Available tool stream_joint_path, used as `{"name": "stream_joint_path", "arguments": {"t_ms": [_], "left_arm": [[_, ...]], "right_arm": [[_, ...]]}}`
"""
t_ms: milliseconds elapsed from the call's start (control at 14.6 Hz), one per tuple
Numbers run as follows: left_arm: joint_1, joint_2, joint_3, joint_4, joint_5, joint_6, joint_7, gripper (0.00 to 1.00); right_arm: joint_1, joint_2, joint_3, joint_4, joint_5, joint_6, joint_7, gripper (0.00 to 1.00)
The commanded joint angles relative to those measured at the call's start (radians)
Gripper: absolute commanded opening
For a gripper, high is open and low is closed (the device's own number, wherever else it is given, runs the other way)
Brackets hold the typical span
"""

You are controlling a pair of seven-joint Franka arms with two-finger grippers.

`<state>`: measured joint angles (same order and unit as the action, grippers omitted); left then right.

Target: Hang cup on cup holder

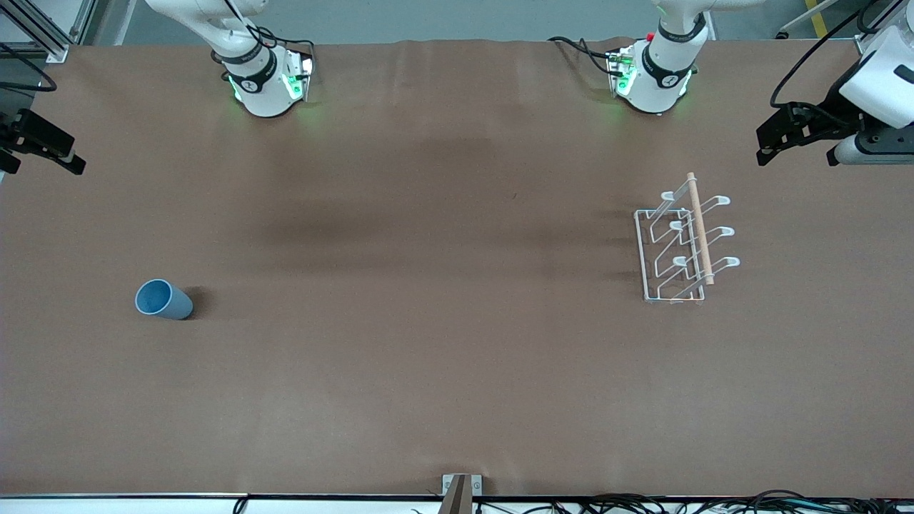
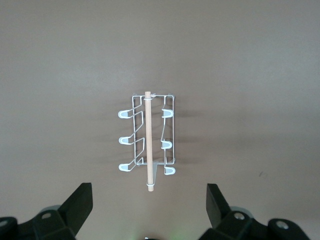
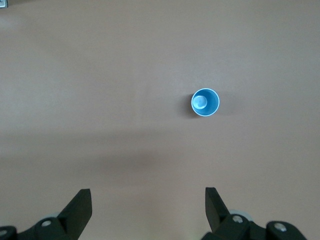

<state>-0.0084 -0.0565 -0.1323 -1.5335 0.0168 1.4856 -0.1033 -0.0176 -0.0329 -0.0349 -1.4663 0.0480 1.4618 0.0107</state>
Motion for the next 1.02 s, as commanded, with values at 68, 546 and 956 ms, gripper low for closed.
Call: {"name": "stream_joint_path", "arguments": {"t_ms": [68, 546, 956], "left_arm": [[0.002, -0.003, 0.000, 0.018, 0.005, -0.015, 0.010, 1.00], [0.004, 0.006, 0.000, 0.030, 0.005, -0.015, 0.010, 1.00], [0.004, 0.009, 0.000, 0.030, 0.005, -0.013, 0.010, 1.00]], "right_arm": [[-0.013, -0.005, 0.007, -0.011, 0.001, -0.003, -0.014, 1.00], [-0.013, -0.005, 0.007, -0.011, 0.001, 0.002, -0.014, 1.00], [-0.083, 0.016, 0.007, -0.014, 0.004, 0.026, -0.035, 1.00]]}}
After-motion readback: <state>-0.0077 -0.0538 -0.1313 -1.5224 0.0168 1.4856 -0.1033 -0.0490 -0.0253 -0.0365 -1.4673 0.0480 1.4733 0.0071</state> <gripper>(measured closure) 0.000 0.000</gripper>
